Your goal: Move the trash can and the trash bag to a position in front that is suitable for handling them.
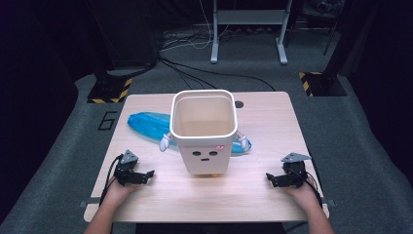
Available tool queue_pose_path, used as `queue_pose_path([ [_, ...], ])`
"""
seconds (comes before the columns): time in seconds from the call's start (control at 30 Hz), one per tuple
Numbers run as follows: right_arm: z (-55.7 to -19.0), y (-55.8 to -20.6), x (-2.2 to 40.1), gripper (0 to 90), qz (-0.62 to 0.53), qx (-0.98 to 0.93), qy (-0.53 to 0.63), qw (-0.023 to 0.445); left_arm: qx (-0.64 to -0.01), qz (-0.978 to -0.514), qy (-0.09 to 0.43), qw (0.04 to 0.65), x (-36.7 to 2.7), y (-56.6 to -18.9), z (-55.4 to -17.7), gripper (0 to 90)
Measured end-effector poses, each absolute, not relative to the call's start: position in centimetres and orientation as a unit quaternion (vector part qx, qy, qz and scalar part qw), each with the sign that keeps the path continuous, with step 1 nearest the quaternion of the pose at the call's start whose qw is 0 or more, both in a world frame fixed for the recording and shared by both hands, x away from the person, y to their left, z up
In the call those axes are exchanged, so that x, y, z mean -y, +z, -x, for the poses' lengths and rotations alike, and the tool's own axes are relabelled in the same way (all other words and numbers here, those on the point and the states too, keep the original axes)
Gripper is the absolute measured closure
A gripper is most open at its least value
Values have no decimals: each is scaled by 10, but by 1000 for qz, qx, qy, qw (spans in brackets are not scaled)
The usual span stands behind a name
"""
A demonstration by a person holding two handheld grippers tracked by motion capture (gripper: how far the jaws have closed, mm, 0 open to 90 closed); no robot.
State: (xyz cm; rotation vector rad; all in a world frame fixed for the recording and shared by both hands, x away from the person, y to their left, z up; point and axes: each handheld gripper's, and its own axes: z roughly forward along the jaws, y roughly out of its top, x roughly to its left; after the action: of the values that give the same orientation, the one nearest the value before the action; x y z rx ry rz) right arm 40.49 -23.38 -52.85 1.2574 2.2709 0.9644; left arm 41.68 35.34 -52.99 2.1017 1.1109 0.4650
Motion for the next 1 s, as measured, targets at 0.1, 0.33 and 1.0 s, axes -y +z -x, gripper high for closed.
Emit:
queue_pose_path([
  [0.1, -405, -528, 234, 12, -446, -806, 343, 185, -430, -812, 180, 352, -354, -530, -417, 56],
  [0.33, -403, -528, 235, 79, -439, -807, 349, 185, -423, -814, 179, 355, -353, -528, -415, 149],
  [1.0, -400, -519, 233, 354, -435, -815, 345, 167, -420, -824, 145, 351, -354, -518, -414, 302],
])
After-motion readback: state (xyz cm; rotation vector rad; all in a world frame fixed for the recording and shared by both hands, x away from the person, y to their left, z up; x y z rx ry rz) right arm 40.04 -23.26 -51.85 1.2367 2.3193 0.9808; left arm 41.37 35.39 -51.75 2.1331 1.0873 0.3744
